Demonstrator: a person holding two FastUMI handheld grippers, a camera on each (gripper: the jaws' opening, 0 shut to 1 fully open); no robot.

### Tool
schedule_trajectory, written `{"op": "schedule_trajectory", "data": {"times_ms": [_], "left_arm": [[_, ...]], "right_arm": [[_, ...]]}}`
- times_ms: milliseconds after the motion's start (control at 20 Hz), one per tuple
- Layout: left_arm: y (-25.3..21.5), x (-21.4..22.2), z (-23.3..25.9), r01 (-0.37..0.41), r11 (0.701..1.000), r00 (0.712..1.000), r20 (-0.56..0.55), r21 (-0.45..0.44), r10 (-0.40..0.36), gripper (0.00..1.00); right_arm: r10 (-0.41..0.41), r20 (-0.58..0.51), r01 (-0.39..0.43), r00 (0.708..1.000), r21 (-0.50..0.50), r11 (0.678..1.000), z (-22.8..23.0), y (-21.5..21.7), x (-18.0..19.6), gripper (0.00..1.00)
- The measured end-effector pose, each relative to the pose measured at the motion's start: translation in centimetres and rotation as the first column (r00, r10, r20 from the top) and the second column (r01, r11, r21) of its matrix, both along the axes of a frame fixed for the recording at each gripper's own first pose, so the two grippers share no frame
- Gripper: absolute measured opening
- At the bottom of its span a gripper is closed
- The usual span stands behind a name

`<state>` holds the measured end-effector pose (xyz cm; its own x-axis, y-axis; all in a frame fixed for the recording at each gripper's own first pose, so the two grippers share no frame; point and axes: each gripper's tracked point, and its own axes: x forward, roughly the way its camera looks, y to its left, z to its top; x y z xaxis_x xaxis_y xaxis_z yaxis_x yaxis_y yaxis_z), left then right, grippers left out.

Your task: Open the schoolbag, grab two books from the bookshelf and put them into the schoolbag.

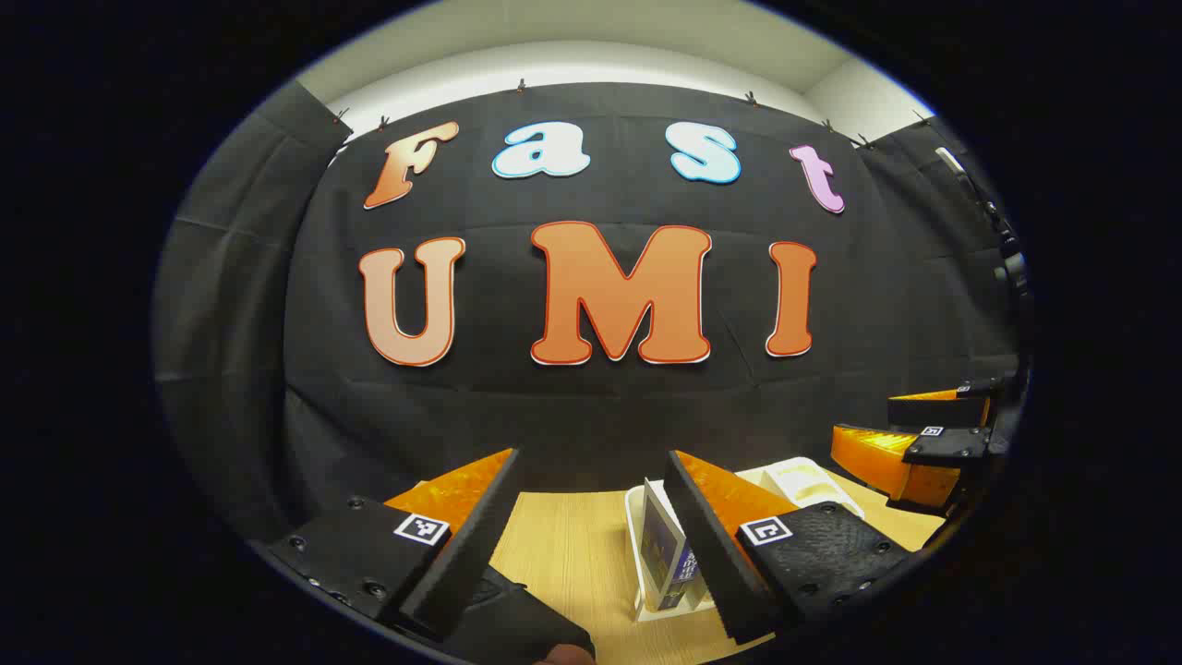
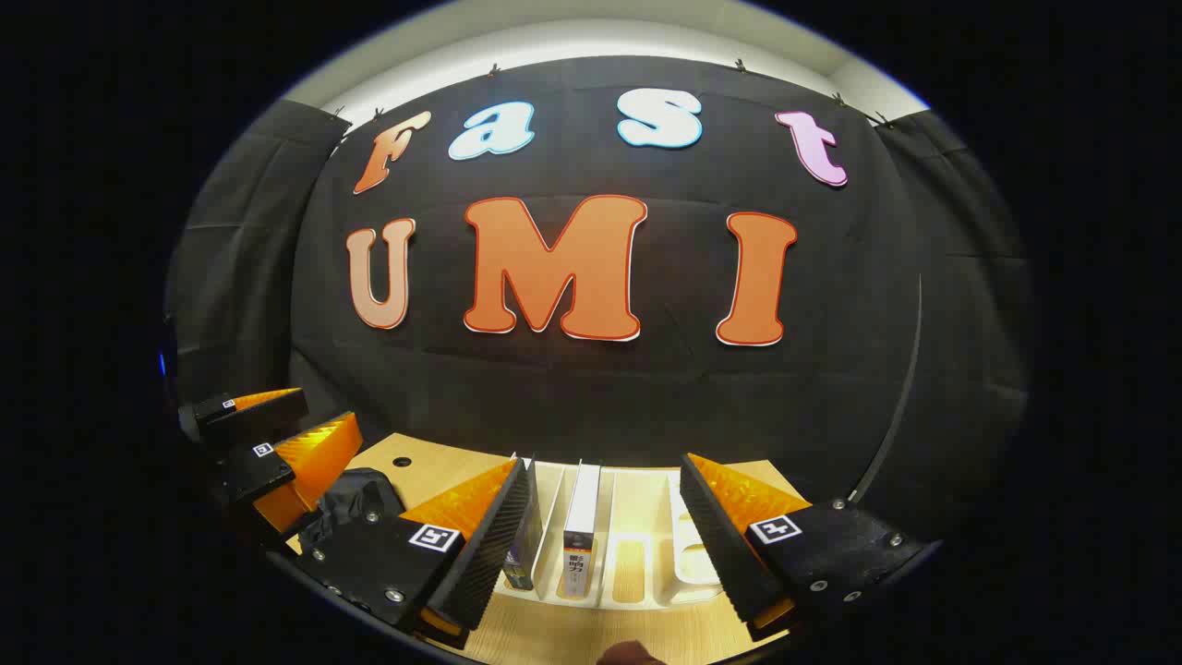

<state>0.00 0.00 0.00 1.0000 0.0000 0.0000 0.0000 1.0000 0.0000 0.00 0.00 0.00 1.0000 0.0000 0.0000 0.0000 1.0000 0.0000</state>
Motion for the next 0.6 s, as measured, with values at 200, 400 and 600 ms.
{"op": "schedule_trajectory", "data": {"times_ms": [200,400,600], "left_arm": [[-0.2,-0.3,0.0,-0.008,1.000,1.000,0.005,-0.001,0.008,0.99],[-0.8,-0.7,-0.2,0.005,1.000,1.000,-0.001,0.006,-0.005,0.98],[-1.1,-0.9,-0.4,0.011,1.000,1.000,-0.017,0.005,-0.010,0.99]], "right_arm": [[0.004,0.006,-0.004,1.000,-0.004,1.000,0.1,-0.2,-0.5,0.98],[0.016,0.003,-0.016,1.000,-0.008,1.000,-0.1,-0.1,-0.7,0.98],[0.029,-0.013,-0.029,1.000,0.007,1.000,-0.8,0.4,-1.1,0.98]]}}
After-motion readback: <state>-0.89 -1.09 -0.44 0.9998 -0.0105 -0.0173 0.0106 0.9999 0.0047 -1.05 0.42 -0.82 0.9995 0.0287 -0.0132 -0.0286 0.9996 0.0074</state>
